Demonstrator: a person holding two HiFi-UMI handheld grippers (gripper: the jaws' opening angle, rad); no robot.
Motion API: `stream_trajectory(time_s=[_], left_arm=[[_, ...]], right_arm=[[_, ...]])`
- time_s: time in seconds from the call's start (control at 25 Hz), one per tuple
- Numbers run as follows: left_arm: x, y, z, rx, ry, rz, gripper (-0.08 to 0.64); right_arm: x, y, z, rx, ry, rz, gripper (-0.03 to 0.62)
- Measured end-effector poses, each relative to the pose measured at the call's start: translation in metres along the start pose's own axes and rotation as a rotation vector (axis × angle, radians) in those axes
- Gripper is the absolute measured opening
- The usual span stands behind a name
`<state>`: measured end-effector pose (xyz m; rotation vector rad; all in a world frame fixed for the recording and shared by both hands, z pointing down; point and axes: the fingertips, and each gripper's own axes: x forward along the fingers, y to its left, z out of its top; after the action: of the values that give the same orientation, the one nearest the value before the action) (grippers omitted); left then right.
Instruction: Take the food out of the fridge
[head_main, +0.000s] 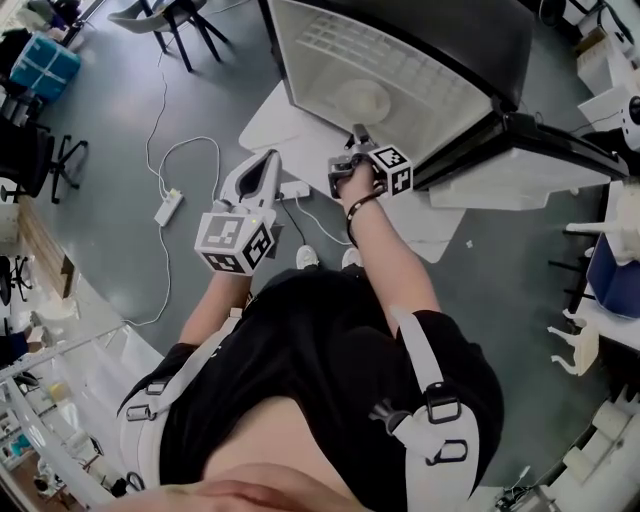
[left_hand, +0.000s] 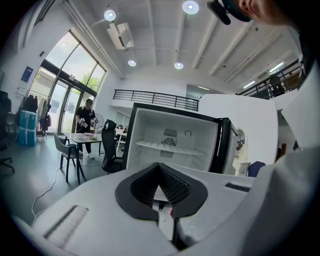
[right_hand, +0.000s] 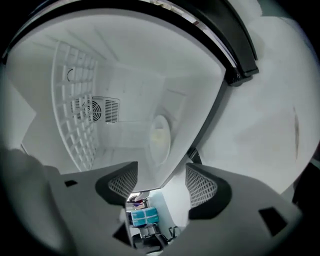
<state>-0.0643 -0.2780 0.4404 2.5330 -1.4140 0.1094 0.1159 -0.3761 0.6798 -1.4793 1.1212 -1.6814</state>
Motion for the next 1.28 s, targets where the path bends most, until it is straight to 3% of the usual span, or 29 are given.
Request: stream_trajectory(time_s=[0.24,0.44,0.96,1.08,1.28], left_arm=[[-0.007,0.008,-0.006,-0.008,0.012,0.016,0.002],[-0.009,0.018,-0.007,-0.012,0.019,0.031,0.002],[-0.002,0.037,-0.002,-0.002,0.026,0.055,0.002],[0.001,0.038,-0.002,0.0,0.03,0.053,0.002],[0.004,0.034,0.0,0.009,0.026,0.044,0.002]], right_arm=[[0.029,-0.014,0.006,0.052,-0.047,-0.103,0.291],[0.041,-0.028,0.013,0.077,-0.095,-0.236,0.319],[0.068,-0.04,0.02,0.094,-0.108,-0.385,0.319],[0.069,-0.046,0.02,0.066,-0.099,-0.389,0.317],[0.064,-0.048,0.02,0.064,-0.07,-0.322,0.279]])
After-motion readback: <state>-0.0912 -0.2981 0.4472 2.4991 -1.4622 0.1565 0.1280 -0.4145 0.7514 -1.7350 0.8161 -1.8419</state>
